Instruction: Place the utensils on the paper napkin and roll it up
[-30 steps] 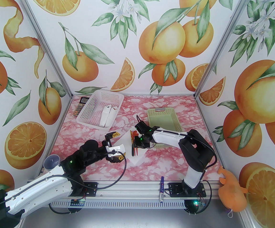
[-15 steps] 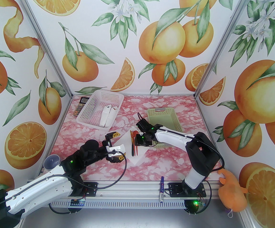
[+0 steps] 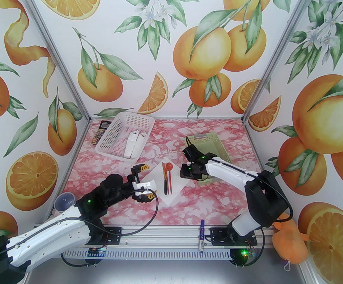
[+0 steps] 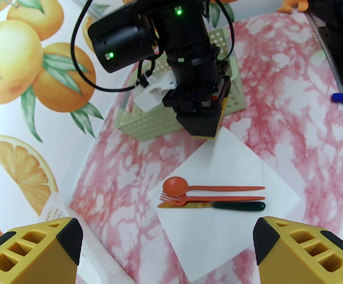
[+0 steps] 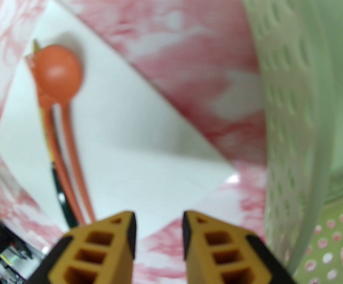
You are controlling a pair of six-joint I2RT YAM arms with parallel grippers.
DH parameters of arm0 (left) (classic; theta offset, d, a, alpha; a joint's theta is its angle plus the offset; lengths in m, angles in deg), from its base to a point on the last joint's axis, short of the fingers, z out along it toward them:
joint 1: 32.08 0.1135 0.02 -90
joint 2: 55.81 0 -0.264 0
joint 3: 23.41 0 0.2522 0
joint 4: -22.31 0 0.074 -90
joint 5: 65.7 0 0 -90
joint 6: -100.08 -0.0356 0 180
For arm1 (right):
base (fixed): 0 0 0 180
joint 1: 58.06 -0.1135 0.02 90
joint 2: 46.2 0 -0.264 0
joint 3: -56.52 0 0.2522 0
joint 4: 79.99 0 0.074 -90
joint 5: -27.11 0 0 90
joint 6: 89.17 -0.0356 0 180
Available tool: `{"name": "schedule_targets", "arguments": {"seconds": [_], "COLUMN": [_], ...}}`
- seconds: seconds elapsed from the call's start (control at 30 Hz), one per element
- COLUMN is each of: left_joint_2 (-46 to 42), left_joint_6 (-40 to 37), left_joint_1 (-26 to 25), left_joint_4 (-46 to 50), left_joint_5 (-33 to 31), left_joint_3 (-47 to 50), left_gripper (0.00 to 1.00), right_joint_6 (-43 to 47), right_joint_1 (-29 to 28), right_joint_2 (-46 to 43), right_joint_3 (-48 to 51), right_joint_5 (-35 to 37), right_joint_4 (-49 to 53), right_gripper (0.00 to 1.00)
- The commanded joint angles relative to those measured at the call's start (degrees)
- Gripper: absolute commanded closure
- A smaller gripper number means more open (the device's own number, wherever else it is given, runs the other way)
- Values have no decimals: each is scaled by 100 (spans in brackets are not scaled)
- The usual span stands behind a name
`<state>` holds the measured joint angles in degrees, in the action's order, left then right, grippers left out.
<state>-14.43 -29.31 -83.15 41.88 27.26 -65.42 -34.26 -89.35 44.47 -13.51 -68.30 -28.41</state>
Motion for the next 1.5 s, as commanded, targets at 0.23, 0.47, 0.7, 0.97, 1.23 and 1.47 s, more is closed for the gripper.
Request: {"name": "schedule_targets", "arguments": {"seconds": [0.23, 0.47, 0.7, 0.97, 1.23, 1.47], "left_joint_2": [186, 192, 509, 745, 819, 982], "left_joint_6": [-164, 17, 386, 818, 1039, 1007], "left_joint_1": [-187, -428, -774, -1398, -1743, -2028], "left_joint_4": [129, 240, 383, 102, 74, 371], "left_joint_5": [-98, -206, -409, -1065, -1426, -1763], "left_joint_3": [-54, -143, -340, -196, -124, -180], "left_gripper": [0, 0, 1, 0, 0, 0], "right_joint_6": [257, 360, 431, 436, 316, 246], "right_joint_1": [127, 157, 335, 653, 1034, 1186], "right_joint_2": [-463, -1007, -1884, -3037, -4083, -4742], "right_joint_3": [210, 239, 333, 850, 1478, 1824], "right_joint_5": [248, 53, -180, -33, 6, 24], "right_joint_4": [44, -149, -395, -596, -655, -605], "right_gripper": [66, 62, 56, 40, 20, 3]}}
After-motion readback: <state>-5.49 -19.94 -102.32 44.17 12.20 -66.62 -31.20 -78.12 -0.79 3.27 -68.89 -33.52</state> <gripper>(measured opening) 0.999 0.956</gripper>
